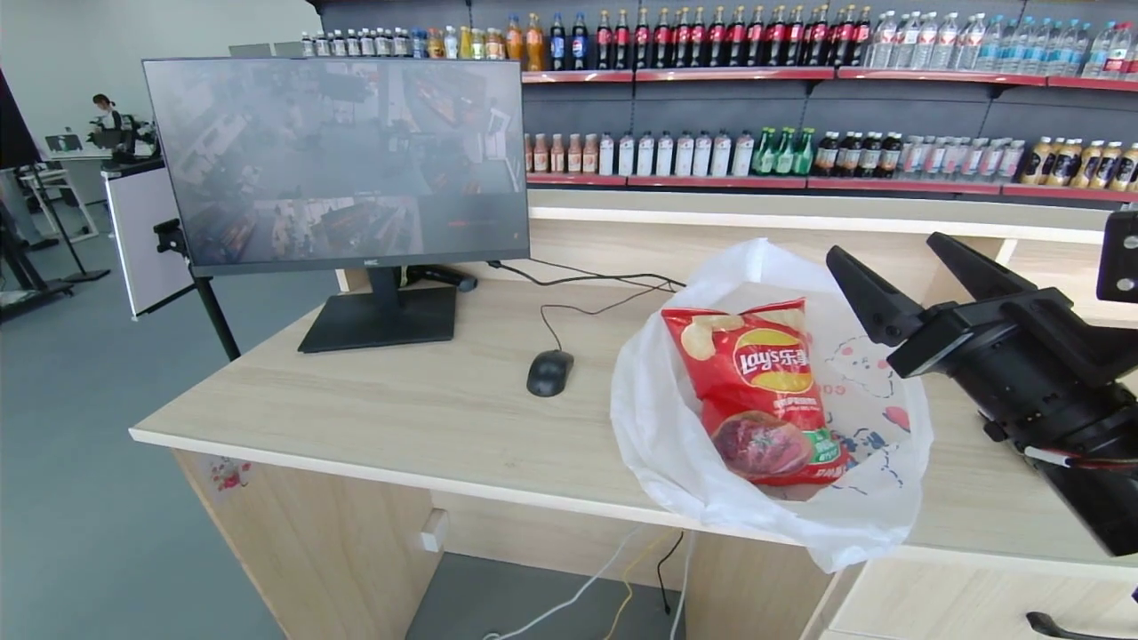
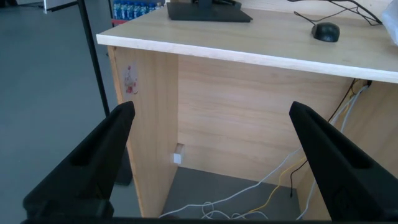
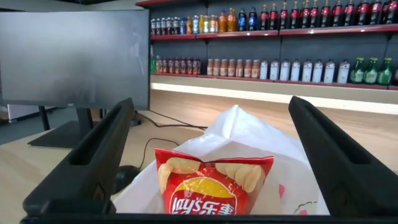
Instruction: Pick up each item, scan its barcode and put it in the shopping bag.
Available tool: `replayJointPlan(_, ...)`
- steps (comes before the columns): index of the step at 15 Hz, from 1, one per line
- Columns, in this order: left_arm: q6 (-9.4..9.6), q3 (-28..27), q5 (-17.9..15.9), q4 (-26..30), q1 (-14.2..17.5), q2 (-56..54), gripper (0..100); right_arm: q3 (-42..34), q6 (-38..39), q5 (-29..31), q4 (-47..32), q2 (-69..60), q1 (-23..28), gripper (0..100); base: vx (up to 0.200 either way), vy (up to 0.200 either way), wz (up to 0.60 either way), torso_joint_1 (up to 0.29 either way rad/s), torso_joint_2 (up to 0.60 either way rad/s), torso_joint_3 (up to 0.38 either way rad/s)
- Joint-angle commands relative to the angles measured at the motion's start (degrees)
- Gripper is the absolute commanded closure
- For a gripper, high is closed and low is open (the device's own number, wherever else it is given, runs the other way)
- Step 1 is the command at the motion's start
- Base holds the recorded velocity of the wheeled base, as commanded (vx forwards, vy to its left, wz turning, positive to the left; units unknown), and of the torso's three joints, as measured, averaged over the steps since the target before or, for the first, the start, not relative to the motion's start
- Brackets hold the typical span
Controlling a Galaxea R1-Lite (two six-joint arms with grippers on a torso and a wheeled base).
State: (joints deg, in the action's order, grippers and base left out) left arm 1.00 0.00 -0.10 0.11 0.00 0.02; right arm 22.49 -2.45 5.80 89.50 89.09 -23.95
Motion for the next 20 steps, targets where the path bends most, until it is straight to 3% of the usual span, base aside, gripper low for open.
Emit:
replayJointPlan(1, 0.14, 0.0, 0.01, -0.02, 0.0, -0.02, 0, -0.17, -0.01, 0.0, 0.15, 0.03, 0.22, 0, 0.0, -0.2, 0.0, 0.002, 0.0, 0.002)
replayJointPlan(13, 0.06, 0.0, 0.01, -0.02, 0.0, -0.02, 0, -2.1, 0.08, 0.0, 0.5, -0.14, 0.58, 0, 0.0, -0.2, 0.0, 0.004, 0.0, 0.002)
replayJointPlan(16, -0.03, 0.0, 0.01, -0.02, 0.0, -0.02, 0, -2.36, 0.08, 0.0, 0.5, -0.14, 1.19, 0, 0.0, 0.0, 0.0, 0.0, 0.0, 0.0)
replayJointPlan(20, -0.12, 0.0, 0.01, -0.02, 0.0, -0.02, 0, -2.45, 0.17, 0.0, 0.5, 0.03, 1.28, 0, -0.2, 0.0, 0.0, 0.005, 0.0, 0.004)
